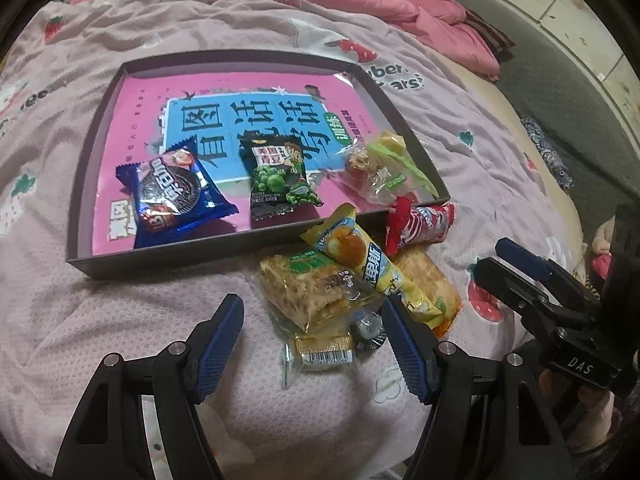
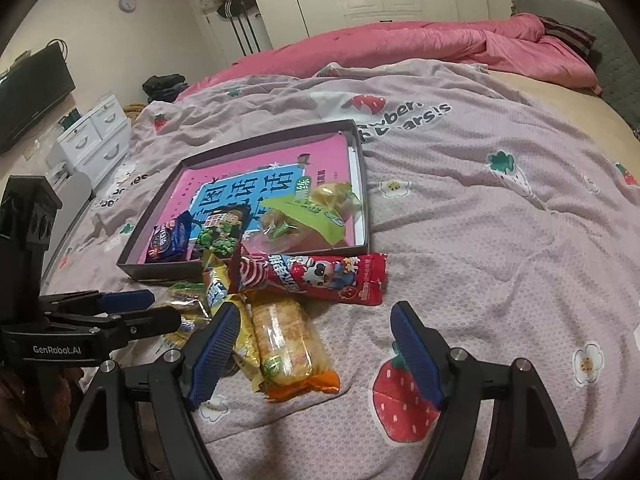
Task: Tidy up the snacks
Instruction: 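Withdraw both open grippers from the tray back toward the snack pile, then grasp the clear cracker bag with the left gripper while the right gripper grasps the red candy-stick pack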
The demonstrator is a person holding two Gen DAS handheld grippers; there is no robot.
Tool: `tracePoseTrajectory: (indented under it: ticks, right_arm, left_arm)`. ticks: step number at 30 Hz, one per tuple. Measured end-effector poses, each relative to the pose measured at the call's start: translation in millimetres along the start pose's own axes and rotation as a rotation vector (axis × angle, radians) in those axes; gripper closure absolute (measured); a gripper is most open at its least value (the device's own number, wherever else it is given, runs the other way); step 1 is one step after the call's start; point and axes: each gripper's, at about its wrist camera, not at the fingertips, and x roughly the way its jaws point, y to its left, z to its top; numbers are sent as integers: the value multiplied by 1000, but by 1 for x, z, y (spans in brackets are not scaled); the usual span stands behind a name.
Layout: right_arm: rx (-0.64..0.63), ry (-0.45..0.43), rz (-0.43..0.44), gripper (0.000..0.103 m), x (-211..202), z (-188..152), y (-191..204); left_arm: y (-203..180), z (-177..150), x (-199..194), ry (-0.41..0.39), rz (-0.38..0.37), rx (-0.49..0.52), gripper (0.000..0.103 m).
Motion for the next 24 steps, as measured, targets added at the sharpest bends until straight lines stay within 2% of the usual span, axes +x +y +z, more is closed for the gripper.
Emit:
tracePoseTrajectory:
  ticks: [11,17,24]
  right_arm:
    - [-110,27,-55,26,18,5,13]
    - [-226,27,-131,26,29,7,24]
    - [-349,26,-165,26,42,5,42]
  left_arm:
    - [5,9,15,15,-5,-18,30]
    - [9,12,25,34,-25,-33,30]
    - [13,16,32,35,-44,-49,30]
